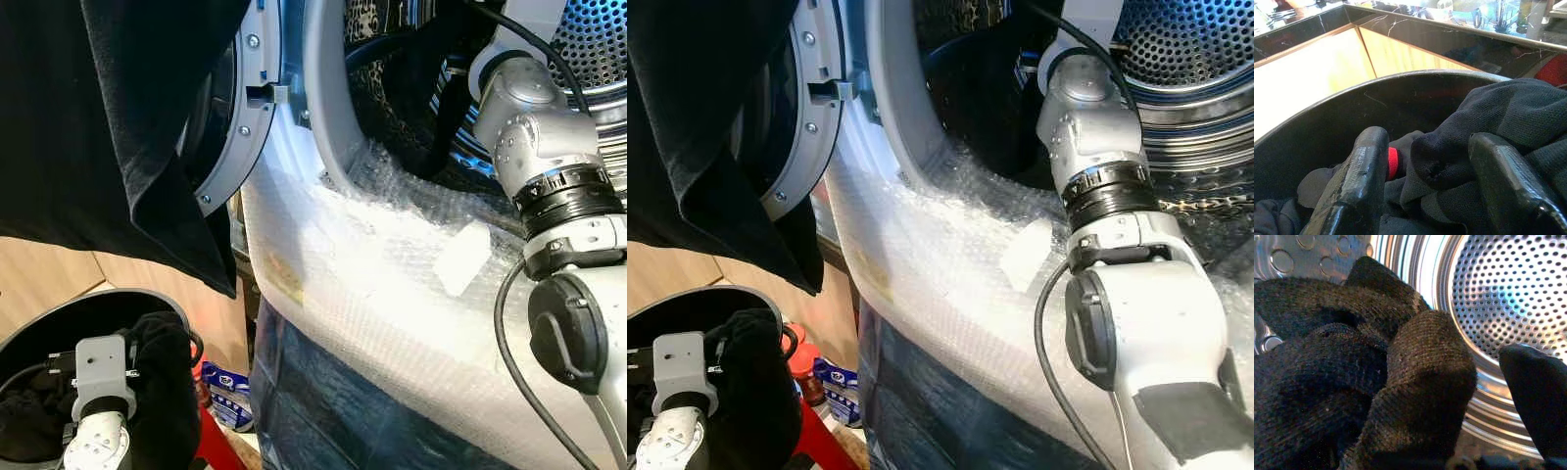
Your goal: Clothes washing
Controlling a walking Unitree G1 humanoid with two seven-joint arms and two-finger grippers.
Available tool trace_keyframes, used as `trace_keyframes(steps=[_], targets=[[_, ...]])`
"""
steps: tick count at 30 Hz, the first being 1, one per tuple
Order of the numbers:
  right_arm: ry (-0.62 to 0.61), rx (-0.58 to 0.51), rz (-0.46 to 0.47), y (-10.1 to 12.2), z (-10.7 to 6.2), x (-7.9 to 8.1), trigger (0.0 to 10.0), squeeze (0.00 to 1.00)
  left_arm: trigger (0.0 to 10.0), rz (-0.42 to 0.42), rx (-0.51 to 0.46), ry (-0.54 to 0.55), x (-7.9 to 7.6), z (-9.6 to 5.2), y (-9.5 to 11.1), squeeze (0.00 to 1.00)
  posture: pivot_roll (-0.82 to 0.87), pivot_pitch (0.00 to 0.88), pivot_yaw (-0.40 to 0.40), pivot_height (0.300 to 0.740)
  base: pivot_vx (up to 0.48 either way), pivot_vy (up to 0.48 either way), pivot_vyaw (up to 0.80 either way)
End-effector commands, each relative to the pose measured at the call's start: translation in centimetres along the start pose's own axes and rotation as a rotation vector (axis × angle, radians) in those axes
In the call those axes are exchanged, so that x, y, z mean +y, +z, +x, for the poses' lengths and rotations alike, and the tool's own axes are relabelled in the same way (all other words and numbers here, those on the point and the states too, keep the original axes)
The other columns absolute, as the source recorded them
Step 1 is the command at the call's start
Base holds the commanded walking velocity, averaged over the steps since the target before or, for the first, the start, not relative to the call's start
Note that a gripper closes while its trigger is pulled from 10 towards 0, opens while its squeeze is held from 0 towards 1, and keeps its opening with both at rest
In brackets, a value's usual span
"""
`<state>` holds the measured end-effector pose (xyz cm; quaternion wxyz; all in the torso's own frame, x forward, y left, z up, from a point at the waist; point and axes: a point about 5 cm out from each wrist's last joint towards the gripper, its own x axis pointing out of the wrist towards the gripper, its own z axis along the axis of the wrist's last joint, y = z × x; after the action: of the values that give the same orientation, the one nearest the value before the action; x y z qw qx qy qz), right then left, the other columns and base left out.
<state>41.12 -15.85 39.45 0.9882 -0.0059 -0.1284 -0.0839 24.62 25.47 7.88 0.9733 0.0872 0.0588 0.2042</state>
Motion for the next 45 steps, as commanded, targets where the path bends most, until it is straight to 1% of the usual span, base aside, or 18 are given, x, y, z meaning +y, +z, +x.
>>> trace_keyframes(steps=[1, 3, 7, 11, 13, 14, 15, 17, 19, 24, 25, 27, 29, 34, 38, 40, 41, 45], targets=[[0.001, -0.029, -0.012, 1.0, -0.4, -0.7, 10.0, 0.00, 10.0, 0.021, 0.044, -0.014, -0.3, -0.4, -1.1, 0.00, 0.03, 0.000, -0.067, 0.740, 0.000, 0.000, 0.00], [-0.002, -0.038, -0.016, 1.1, -0.6, -1.1, 10.0, 0.00, 10.0, 0.022, 0.046, -0.015, -0.4, -0.5, -1.1, 0.00, 0.03, 0.000, -0.071, 0.740, 0.000, 0.000, 0.00], [-0.039, -0.064, -0.036, 1.5, -1.7, -3.8, 10.0, 0.00, 10.0, 0.026, 0.052, -0.018, -0.4, -0.5, -1.2, 0.00, 0.03, 0.000, -0.074, 0.740, 0.000, 0.000, 0.00], [-0.043, -0.074, -0.043, 1.8, -2.3, -4.8, 10.0, 0.00, 10.0, 0.025, 0.052, -0.013, -0.4, -0.5, -1.2, 0.00, 0.03, 0.000, -0.077, 0.740, 0.000, 0.000, 0.00], [-0.075, -0.103, -0.061, 2.1, -3.1, -6.5, 10.0, 0.00, 10.0, 0.035, 0.053, -0.022, -0.4, -0.6, -1.3, 0.00, 0.02, 0.000, -0.073, 0.740, 0.000, 0.000, 0.00], [-0.075, -0.103, -0.061, 2.1, -3.1, -6.5, 10.0, 0.00, 10.0, 0.035, 0.053, -0.022, -0.4, -0.6, -1.3, 0.00, 0.02, 0.000, -0.073, 0.740, 0.000, 0.000, 0.00], [-0.083, -0.104, -0.088, 2.2, -3.6, -7.4, 10.0, 0.00, 10.0, 0.042, 0.056, -0.028, -0.4, -0.7, -1.3, 0.00, 0.02, 0.000, -0.070, 0.740, 0.000, 0.000, 0.00], [-0.068, -0.093, -0.126, 1.9, -4.0, -7.8, 10.0, 0.00, 10.0, 0.041, 0.057, -0.029, -0.5, -0.8, -1.4, 0.00, 0.02, 0.000, -0.070, 0.740, 0.000, 0.000, 0.00], [-0.046, -0.077, -0.142, 1.6, -4.3, -7.9, 10.0, 0.00, 10.0, 0.041, 0.060, -0.030, -0.5, -0.8, -1.4, 0.00, 0.02, 0.000, -0.070, 0.740, 0.000, 0.000, 0.00], [0.056, -0.103, -0.078, 2.2, -5.0, -7.1, 10.0, 0.00, 10.0, 0.040, 0.055, -0.031, -0.5, -0.5, -1.2, 0.00, 0.02, 0.000, -0.069, 0.740, 0.000, 0.000, 0.00], [0.155, -0.119, -0.125, 2.2, -5.6, -6.3, 10.0, 0.00, 10.0, 0.040, 0.053, -0.032, -0.5, -0.5, -1.1, 0.00, 0.02, 0.000, -0.067, 0.740, 0.000, 0.000, 0.00], [0.238, -0.136, -0.161, 2.1, -6.2, -5.5, 10.0, 0.00, 10.0, 0.040, 0.052, -0.032, -0.5, -0.5, -1.1, 0.00, 0.02, 0.000, -0.067, 0.740, 0.000, 0.000, 0.00], [0.241, -0.075, -0.095, 1.4, -6.5, -5.6, 10.0, 0.00, 10.0, 0.046, 0.054, -0.038, -0.5, -0.6, -1.3, 0.00, 0.02, 0.000, -0.065, 0.740, 0.000, 0.000, 0.00], [0.314, -0.125, -0.091, 1.9, -7.2, -5.5, 10.0, 0.00, 10.0, 0.046, 0.052, -0.034, -0.3, -0.5, -1.2, 0.00, 0.03, 0.000, -0.064, 0.740, 0.000, 0.000, 0.00], [0.284, -0.124, -0.121, 1.9, -7.3, -5.9, 10.0, 0.00, 10.0, 0.051, 0.049, -0.034, -0.2, -0.4, -1.2, 0.00, 0.02, 0.000, -0.059, 0.740, 0.000, 0.000, 0.00], [0.193, -0.121, -0.108, 1.8, -6.8, -6.7, 10.0, 0.00, 10.0, 0.052, 0.048, -0.038, -0.3, -0.4, -1.1, 0.00, 0.02, 0.000, -0.055, 0.740, 0.000, 0.000, 0.00], [0.111, -0.121, -0.139, 1.7, -6.4, -7.2, 10.0, 0.00, 10.0, 0.052, 0.047, -0.041, -0.3, -0.4, -1.1, 0.00, 0.02, 0.000, -0.055, 0.740, 0.000, 0.000, 0.00], [0.078, -0.108, -0.161, 1.2, -4.6, -6.6, 10.0, 0.00, 10.0, 0.053, 0.040, -0.050, -0.5, 0.0, -0.8, 0.00, 0.02, 0.000, -0.043, 0.740, 0.000, 0.000, 0.00]])
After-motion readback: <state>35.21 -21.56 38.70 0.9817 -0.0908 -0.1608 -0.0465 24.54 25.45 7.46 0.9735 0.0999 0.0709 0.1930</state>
